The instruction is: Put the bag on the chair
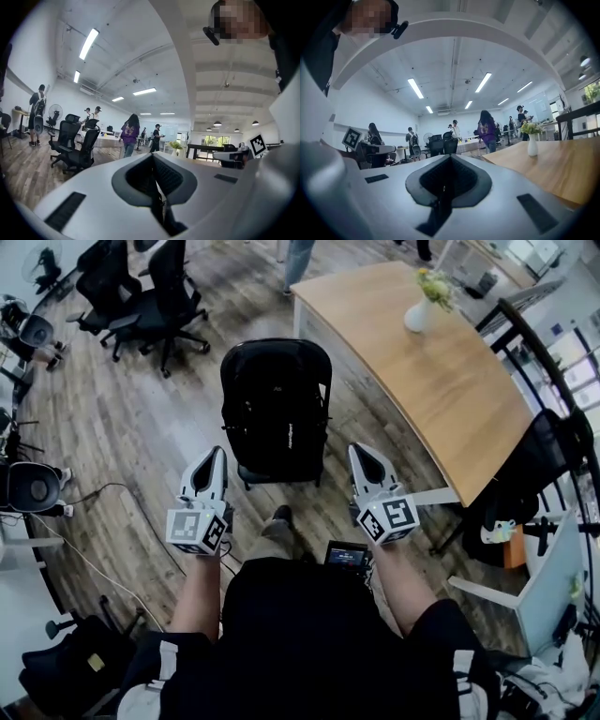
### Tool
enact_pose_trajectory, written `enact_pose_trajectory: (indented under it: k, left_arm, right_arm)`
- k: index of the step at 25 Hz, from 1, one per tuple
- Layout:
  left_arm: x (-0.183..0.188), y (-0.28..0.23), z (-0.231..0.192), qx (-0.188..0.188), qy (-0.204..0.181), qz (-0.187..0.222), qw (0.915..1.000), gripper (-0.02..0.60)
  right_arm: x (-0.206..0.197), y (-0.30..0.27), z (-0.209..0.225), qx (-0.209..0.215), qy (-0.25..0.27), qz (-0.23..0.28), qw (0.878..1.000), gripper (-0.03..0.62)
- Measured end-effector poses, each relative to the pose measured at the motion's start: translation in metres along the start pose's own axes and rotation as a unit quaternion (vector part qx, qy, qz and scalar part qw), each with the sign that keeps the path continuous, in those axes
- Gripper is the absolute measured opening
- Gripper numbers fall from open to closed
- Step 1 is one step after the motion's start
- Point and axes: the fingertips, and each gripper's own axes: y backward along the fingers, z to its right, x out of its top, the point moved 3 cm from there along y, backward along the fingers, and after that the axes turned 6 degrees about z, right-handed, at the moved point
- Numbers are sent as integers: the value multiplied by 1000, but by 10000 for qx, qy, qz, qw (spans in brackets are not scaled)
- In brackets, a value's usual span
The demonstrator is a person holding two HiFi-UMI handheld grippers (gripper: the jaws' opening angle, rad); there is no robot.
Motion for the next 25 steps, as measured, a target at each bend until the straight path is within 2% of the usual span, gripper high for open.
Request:
enact_pose_trajectory:
  k: [5,11,25]
  left_arm:
    - [-22,46,47,45,21,-189,9998,5]
    - [-31,87,79,181,-58,-314,9993,5]
    - [-40,118,86,493,-48,-402,9980,5]
  right_arm:
    - [0,59,-8,30,13,62,10000,12]
    - [-1,98,-11,-17,27,100,9999,11]
    - [-22,112,-45,239,170,-169,9994,11]
